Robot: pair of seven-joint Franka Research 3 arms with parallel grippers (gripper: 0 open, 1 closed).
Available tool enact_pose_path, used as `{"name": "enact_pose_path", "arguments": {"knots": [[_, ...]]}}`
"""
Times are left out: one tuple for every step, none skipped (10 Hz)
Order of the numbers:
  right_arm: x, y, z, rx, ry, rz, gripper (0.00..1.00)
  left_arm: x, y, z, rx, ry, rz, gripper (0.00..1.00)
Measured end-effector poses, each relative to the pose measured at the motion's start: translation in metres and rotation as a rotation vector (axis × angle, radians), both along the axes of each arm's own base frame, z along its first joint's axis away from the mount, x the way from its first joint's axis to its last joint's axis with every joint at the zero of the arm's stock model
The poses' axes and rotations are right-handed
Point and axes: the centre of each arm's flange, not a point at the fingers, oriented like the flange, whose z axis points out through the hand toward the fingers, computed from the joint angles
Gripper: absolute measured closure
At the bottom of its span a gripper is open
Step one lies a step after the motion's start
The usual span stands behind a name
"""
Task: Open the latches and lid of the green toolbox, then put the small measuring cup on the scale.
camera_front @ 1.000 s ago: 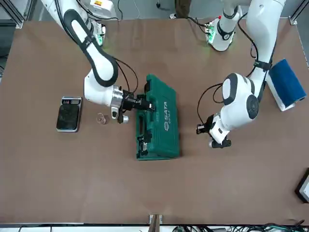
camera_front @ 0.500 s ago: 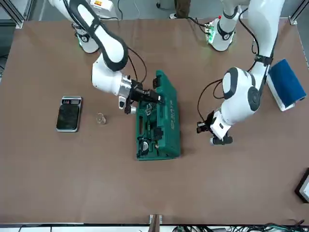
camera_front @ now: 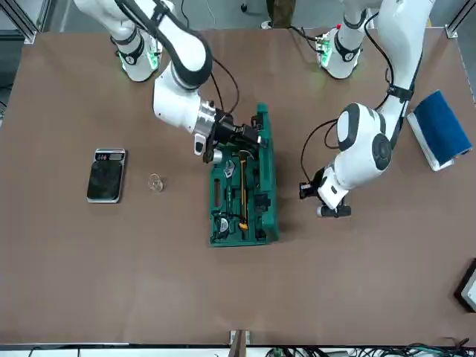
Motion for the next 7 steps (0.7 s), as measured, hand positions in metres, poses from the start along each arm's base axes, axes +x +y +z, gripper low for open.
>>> {"name": "enact_pose_path", "arguments": {"knots": [[-0.002, 0.004, 0.003, 0.005, 0.004, -0.002, 0.34, 0.001, 0.004, 0.0, -0.034, -0.005, -0.014, 0.99], [-0.003, 0.007, 0.006, 0.01, 0.01, -0.007, 0.34, 0.001, 0.009, -0.001, -0.083, -0.006, -0.024, 0.99], [-0.003, 0.01, 0.009, 0.013, 0.011, -0.015, 0.34, 0.001, 0.015, -0.003, -0.112, -0.004, -0.026, 0.99], [-0.005, 0.015, 0.011, 0.014, 0.012, -0.029, 0.34, 0.0, 0.018, -0.004, -0.118, -0.003, -0.025, 0.99], [-0.007, 0.023, 0.011, 0.015, 0.01, -0.038, 0.34, 0.0, 0.022, -0.007, -0.117, 0.001, -0.022, 0.99], [-0.008, 0.029, 0.009, 0.018, 0.013, -0.042, 0.34, -0.001, 0.022, -0.008, -0.117, 0.004, -0.022, 0.99], [-0.005, 0.031, 0.007, 0.021, 0.018, -0.047, 0.33, -0.002, 0.021, -0.008, -0.116, 0.005, -0.023, 0.99]]}}
